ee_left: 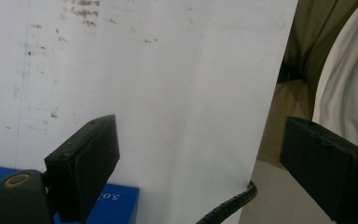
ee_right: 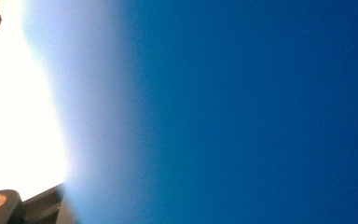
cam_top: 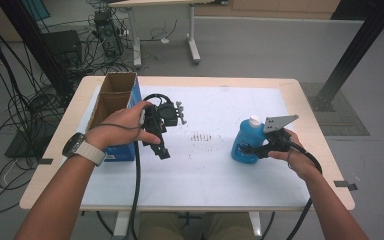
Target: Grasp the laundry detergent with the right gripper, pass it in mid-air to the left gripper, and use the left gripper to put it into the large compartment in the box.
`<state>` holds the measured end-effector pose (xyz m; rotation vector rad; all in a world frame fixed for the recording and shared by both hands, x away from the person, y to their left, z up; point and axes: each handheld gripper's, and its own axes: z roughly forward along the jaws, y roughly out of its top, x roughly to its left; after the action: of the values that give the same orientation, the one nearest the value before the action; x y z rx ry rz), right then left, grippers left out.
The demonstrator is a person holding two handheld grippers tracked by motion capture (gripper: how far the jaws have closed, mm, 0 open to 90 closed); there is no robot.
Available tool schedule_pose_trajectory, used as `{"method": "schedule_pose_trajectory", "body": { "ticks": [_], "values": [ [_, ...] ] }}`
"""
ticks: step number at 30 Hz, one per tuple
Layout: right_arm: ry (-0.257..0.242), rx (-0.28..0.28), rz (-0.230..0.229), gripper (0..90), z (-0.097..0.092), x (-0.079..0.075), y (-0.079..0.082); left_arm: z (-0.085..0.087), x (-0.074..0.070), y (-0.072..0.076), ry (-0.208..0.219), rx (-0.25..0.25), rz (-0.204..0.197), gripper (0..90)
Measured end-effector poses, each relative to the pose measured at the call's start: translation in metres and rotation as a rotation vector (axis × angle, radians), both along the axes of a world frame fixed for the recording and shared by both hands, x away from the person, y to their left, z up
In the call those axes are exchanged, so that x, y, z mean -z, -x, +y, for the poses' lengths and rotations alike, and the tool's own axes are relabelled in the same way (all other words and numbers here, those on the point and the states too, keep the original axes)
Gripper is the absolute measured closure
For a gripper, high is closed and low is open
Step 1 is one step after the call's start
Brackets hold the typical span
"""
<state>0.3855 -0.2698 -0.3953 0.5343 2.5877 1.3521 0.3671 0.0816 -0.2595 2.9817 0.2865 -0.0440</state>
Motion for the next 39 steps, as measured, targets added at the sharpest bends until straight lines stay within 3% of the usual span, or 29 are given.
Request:
{"method": "schedule_pose_trajectory", "body": {
  "ticks": [39],
  "values": [
    [0.001,0.012,0.012,43.5,0.0005,-0.0005,-0.0004,0.0003,-0.0009,0.0004,0.006,-0.001,-0.001,12.6]
  ]
}}
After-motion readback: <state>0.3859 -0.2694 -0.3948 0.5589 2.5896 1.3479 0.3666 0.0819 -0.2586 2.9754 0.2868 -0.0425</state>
